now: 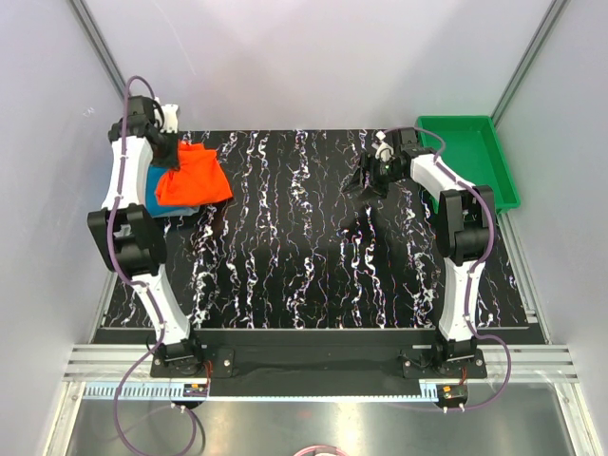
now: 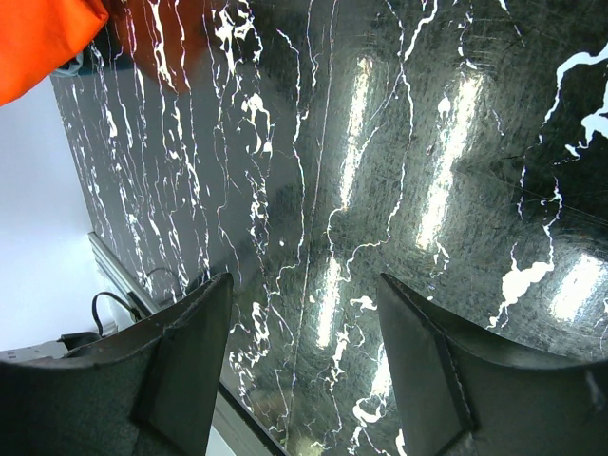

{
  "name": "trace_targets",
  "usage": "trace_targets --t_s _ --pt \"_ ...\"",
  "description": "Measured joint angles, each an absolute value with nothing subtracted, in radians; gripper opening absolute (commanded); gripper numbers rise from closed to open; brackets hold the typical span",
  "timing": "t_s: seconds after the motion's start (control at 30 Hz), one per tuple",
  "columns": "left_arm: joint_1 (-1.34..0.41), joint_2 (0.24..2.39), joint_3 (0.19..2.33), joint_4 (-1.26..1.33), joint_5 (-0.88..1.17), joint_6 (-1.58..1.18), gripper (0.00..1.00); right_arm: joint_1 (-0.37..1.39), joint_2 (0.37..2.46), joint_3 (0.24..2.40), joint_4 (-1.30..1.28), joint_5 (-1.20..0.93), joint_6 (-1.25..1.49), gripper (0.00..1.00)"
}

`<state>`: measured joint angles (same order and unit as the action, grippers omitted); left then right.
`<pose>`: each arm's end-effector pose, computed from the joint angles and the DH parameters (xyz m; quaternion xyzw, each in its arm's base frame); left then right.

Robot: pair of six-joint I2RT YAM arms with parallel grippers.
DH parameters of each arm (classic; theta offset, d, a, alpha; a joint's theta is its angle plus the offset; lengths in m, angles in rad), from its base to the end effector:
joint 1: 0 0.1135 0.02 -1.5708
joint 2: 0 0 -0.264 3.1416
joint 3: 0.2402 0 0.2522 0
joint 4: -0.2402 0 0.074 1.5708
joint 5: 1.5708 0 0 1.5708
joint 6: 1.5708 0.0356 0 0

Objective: Fold and stack the t-shirts
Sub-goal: Neatly place the folded tshirt to the corner

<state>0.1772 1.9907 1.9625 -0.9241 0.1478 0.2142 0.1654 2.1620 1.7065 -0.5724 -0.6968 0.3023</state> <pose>0.4316 0.0720 0.3187 0.0400 0.9494 -0.0100 0.3114 0.4557 0.0992 0.1921 -0.0294 0.9096 0.3783 0.1689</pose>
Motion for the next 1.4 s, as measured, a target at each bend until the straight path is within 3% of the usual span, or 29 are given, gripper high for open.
trace_targets --t_s 0.5,0.9,1.4 --pt "0.226 2.003 1.976 -0.902 0.052 0.236 0.0 0.165 2.16 1.689 -0.568 -0.697 0.307 0.7" --pt "0.227 2.002 1.936 -0.797 -0.18 0.284 0.0 0.165 2.159 1.674 -0.564 -0.697 0.311 0.7" --pt "0.13 1.976 1.908 -0.696 -0.37 0.336 0.0 0.165 2.159 1.667 -0.562 -0.697 0.315 0.7"
